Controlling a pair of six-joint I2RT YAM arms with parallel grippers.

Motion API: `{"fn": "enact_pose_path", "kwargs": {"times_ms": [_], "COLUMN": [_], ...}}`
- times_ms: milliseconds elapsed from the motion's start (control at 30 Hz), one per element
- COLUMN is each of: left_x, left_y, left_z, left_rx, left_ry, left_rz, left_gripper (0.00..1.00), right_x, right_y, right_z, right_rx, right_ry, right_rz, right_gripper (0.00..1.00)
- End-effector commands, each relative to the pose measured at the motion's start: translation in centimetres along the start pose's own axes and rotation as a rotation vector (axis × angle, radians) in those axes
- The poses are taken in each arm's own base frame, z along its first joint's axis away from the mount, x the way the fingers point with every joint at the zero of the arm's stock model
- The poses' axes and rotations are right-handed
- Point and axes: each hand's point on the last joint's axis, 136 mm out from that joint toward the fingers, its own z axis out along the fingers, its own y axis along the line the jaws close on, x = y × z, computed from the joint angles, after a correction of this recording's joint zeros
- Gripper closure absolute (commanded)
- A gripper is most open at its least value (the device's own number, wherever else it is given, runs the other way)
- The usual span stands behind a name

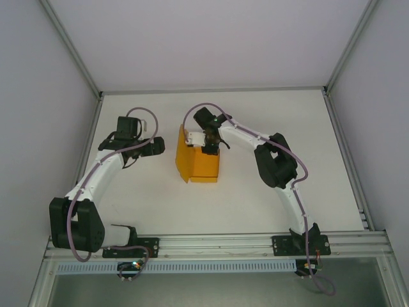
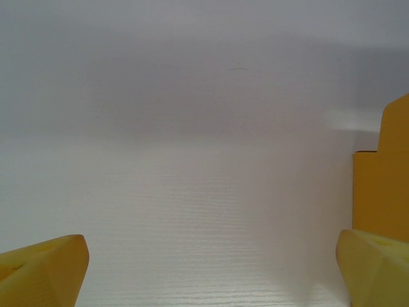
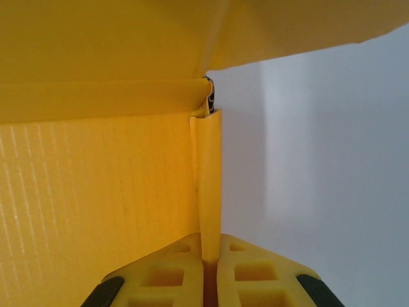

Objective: Assemble paper box

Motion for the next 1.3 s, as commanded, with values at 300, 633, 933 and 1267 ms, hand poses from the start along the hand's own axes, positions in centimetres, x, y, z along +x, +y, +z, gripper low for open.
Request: {"fn": "enact_pose_path", "kwargs": {"times_ms": [300,633,933,1267], "left_x": [-0.7,-3.1,-5.5,-4.5], "left_y": [-0.4,-2.4,-9.7,-20.9], "left_z": [-1.3,-0.1,1.3,-2.7], "left_rx": [-0.006,0.173,0.580,1.074], "left_ry": [-0.037,-0.089,-0.067,-0.079], "left_rz": [-0.005,-0.064,0.010,0.222], "left_gripper": [0.00,0.00,0.00,0.00], "right_x": [5.0,-1.2,0.8,2.7], "right_y": [0.0,-4.8,-1.4,-1.0], "right_z": [3.0,-14.5,-25.2,-24.4], "right_rx": [0.084,0.401,0.281,0.210], "right_ry": [0.162,-0.628,-1.138,-1.220], "right_rz": [0.093,0.508,0.773,1.009], "right_gripper": [1.00,1.00,1.00,1.00]}}
